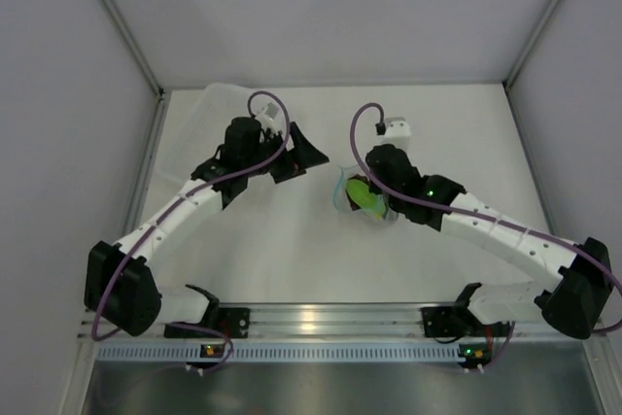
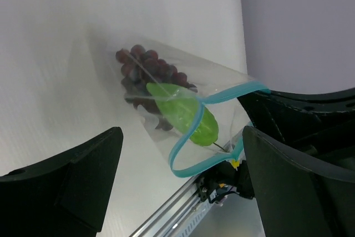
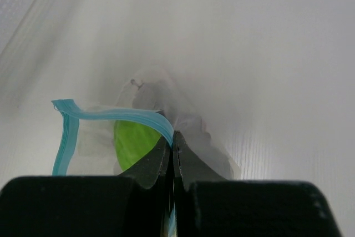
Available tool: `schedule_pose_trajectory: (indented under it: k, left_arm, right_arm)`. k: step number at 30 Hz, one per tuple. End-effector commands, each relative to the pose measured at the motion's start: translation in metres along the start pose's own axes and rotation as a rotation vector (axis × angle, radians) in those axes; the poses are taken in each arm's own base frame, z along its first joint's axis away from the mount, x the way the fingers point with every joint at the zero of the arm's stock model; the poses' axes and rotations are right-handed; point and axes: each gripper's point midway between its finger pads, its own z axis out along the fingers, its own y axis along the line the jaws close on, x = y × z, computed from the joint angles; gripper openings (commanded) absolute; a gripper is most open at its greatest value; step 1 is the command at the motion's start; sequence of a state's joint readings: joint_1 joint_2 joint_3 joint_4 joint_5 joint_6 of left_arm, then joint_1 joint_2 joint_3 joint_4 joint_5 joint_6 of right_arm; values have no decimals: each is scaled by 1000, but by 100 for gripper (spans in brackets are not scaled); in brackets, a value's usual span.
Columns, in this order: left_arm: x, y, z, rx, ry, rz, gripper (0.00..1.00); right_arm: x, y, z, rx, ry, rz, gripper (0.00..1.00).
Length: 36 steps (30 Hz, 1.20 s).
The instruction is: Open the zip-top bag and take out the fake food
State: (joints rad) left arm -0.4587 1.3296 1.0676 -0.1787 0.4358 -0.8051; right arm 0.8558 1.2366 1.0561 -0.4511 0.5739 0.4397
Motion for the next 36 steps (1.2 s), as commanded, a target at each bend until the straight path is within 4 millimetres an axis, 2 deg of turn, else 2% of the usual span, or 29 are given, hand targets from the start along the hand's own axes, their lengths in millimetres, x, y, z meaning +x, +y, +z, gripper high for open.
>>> schedule_pose_trajectory:
  k: [1,2,3,5,6,10,11,13,15,19,21,22,23,24,25,27,32,36]
  left_arm:
    - [-8,-3,-7,-57,-142,-138,93]
    - [-1,5,-6,-107,-145,-142,92]
    - [12,-2,-2,-108,-129,-120,92]
    - [20,-3,1,-131,-146,-88,91]
    - [31,-10,5,-124,-123,-64,87]
    - [48,-3,17,-160,-92,-47,82]
    - [47,2,19,-191,-119,-35,81]
    - [63,5,26,-211,-93,-15,77]
    - [77,17,33,-249,-65,0,70]
    - [92,29,45,-281,-18,3,68]
    - [101,33,52,-293,10,6,62]
    - [102,33,53,-295,13,7,54]
    - [103,36,55,-306,14,10,18]
    - [103,45,55,-335,1,13,4]
    - [101,50,55,-354,-15,18,0]
    - [101,63,51,-395,-28,29,0]
    - [101,112,41,-502,-31,-2,0]
    - [103,135,33,-549,-28,-23,0]
  right_arm:
    - [-27,-4,-3,87,-107,143,0]
    - [-26,-5,0,109,-110,145,0]
    - [-25,-5,1,114,-111,149,0]
    - [-22,-1,4,110,-112,158,0]
    - [-20,0,5,106,-113,161,0]
    - [-22,3,5,102,-122,175,0]
    - [-24,3,5,105,-124,176,0]
    - [-25,3,5,109,-129,177,0]
    - [-28,3,4,103,-136,185,0]
    - [-31,6,3,93,-138,189,0]
    - [-31,6,4,93,-137,188,0]
    - [-31,7,4,91,-138,191,0]
    - [-31,6,4,96,-139,188,0]
    - [-31,3,4,106,-139,180,0]
    - [-30,1,4,116,-138,170,0]
    - [-26,-8,4,135,-124,127,0]
    - [-10,-39,5,214,-61,-11,0]
    - [4,-60,1,264,-8,-100,0]
